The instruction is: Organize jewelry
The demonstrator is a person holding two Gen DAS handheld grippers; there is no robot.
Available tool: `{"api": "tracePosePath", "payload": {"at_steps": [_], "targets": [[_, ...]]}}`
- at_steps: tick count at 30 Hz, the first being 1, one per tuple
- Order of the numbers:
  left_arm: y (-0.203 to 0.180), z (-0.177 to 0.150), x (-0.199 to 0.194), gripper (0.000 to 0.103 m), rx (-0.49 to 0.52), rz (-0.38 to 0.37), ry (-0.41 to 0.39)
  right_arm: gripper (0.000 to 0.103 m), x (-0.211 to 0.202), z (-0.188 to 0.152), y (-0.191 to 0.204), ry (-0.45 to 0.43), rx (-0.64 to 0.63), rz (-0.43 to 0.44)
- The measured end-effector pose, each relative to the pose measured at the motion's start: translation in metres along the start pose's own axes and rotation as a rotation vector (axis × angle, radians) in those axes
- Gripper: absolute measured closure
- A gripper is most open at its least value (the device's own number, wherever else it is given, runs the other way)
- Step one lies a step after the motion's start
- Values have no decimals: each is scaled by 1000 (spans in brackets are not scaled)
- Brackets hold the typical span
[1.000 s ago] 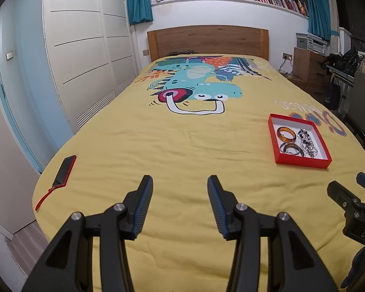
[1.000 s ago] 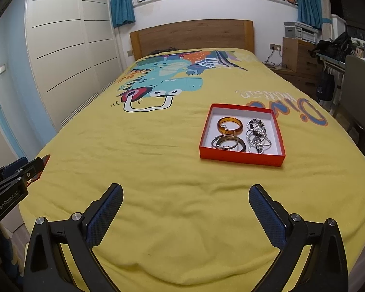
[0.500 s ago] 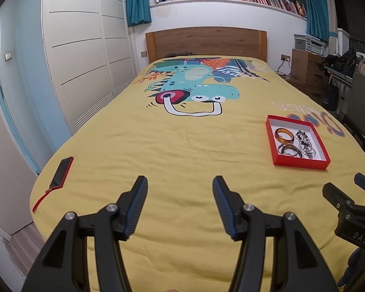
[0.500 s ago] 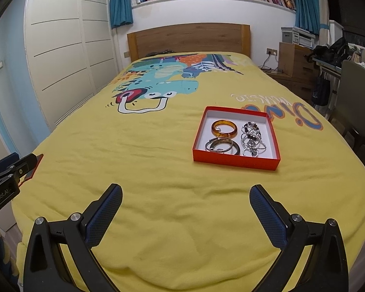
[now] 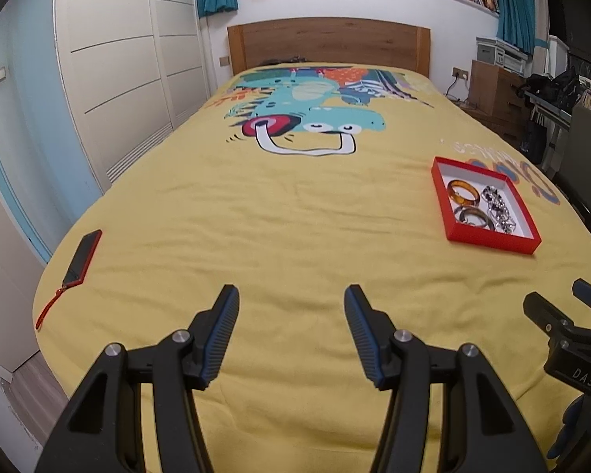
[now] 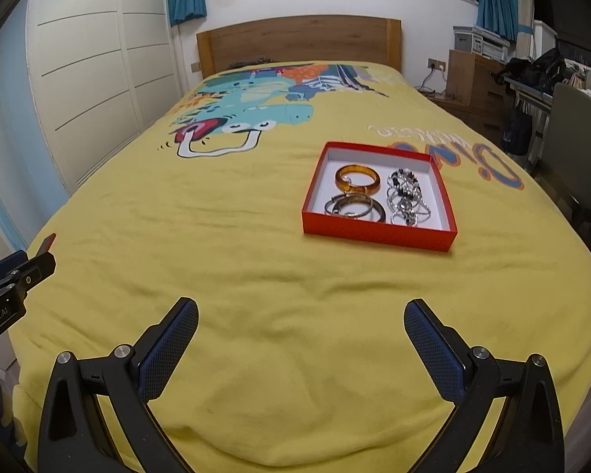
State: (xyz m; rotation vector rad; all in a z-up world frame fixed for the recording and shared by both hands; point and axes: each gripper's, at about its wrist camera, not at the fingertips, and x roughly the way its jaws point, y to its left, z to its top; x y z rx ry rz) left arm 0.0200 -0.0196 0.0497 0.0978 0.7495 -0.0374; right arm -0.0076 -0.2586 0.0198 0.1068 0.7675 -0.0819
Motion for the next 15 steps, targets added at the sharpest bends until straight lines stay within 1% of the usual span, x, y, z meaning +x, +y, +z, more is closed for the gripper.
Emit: {"api": "tracePosePath", "payload": {"at_steps": [15], "targets": [[-5,-5,18,49,21,-2,47,1,14,-4,-9,40,19,-9]]}}
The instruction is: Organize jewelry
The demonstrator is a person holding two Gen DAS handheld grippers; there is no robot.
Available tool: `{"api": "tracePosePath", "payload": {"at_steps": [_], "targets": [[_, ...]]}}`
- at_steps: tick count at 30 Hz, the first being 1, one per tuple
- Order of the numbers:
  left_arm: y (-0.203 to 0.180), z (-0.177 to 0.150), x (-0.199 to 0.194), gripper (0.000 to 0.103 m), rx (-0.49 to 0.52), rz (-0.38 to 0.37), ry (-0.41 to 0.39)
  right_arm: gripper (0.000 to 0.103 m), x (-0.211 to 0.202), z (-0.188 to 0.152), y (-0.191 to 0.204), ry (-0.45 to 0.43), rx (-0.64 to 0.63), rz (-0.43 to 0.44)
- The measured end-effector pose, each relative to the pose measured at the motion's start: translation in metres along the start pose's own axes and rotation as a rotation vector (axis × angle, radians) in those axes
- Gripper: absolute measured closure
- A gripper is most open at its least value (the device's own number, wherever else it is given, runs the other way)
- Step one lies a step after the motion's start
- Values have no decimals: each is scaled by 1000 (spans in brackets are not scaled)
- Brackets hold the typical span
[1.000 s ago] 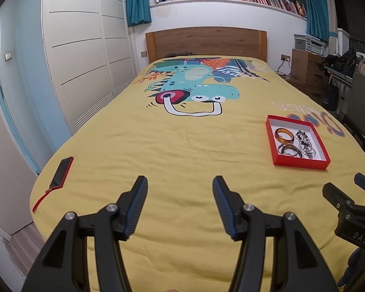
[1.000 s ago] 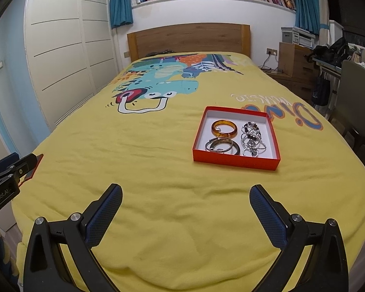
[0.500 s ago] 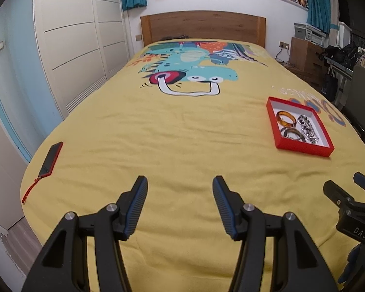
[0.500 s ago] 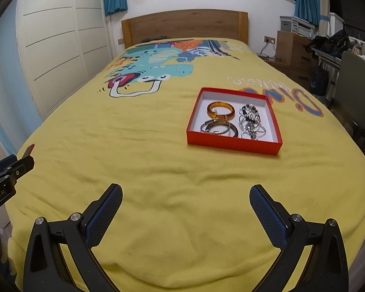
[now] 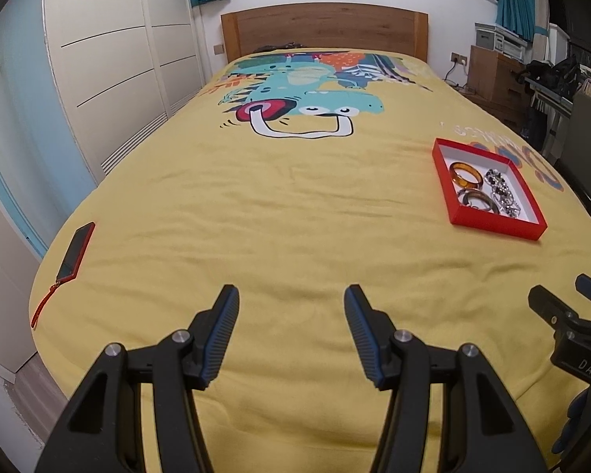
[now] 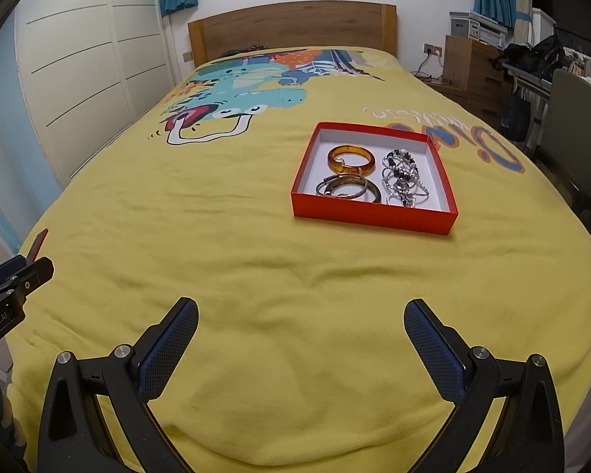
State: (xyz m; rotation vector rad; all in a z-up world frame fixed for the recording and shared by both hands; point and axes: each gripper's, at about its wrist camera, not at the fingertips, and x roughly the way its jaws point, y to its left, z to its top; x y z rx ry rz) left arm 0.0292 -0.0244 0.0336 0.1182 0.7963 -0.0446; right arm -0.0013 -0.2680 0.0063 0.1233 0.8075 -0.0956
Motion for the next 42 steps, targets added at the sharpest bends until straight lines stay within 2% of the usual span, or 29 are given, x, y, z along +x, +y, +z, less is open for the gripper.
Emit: {"api": "tracePosePath", "payload": {"at_steps": [14,42], "targets": [[1,-8,14,49,5,11,37,1,4,-2,-3,9,7,-7],[5,-12,19,49,-5,15,59,1,10,-5,-8,30,12,-12]]}}
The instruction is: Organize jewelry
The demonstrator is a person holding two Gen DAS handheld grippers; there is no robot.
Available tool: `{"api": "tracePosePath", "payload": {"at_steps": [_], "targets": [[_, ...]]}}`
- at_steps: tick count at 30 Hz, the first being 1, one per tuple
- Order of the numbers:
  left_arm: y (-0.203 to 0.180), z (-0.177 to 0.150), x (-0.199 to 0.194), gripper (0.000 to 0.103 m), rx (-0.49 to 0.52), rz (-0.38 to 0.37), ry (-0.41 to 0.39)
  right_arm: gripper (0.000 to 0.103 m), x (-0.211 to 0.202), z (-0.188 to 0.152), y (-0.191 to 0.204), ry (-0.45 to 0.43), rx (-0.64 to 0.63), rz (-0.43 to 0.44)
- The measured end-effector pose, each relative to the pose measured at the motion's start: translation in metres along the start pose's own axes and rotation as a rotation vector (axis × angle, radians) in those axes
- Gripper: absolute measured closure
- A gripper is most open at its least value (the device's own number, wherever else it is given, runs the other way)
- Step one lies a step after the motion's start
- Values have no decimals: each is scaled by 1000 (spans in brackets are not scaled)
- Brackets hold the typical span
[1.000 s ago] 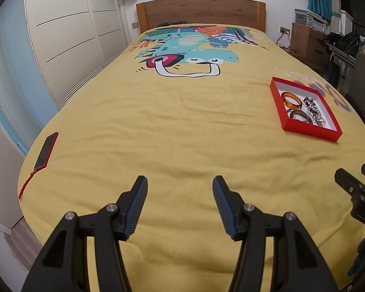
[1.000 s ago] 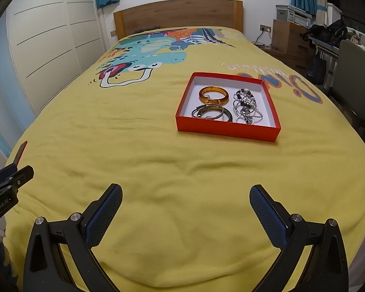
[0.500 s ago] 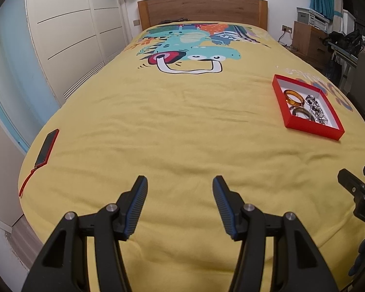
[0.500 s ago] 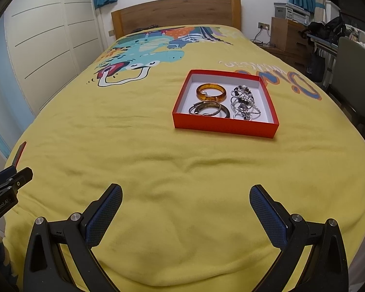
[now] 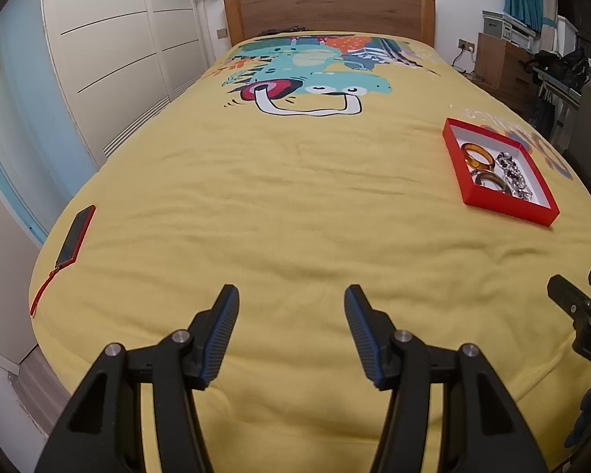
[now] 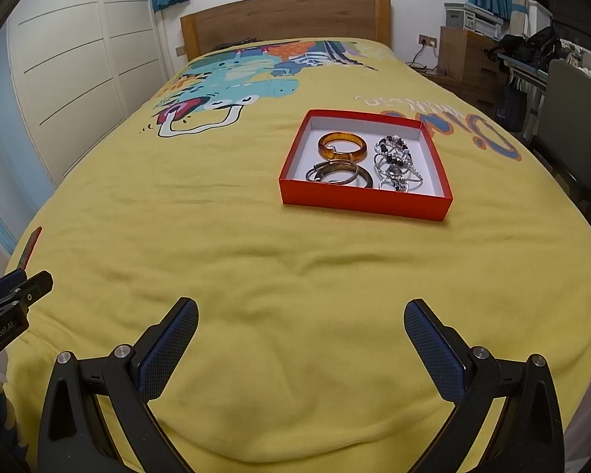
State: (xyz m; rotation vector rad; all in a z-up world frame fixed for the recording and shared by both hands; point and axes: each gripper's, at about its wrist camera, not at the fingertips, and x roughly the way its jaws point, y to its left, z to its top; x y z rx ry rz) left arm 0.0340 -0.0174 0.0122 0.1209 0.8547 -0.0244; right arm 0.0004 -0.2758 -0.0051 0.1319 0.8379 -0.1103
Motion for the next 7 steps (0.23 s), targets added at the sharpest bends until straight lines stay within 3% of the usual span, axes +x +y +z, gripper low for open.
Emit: {"api": "tracePosePath", "payload": {"at_steps": [7], "targets": [[1,-1,1,49,0,-3,8,1,1,-2,0,6,2,-1]]}}
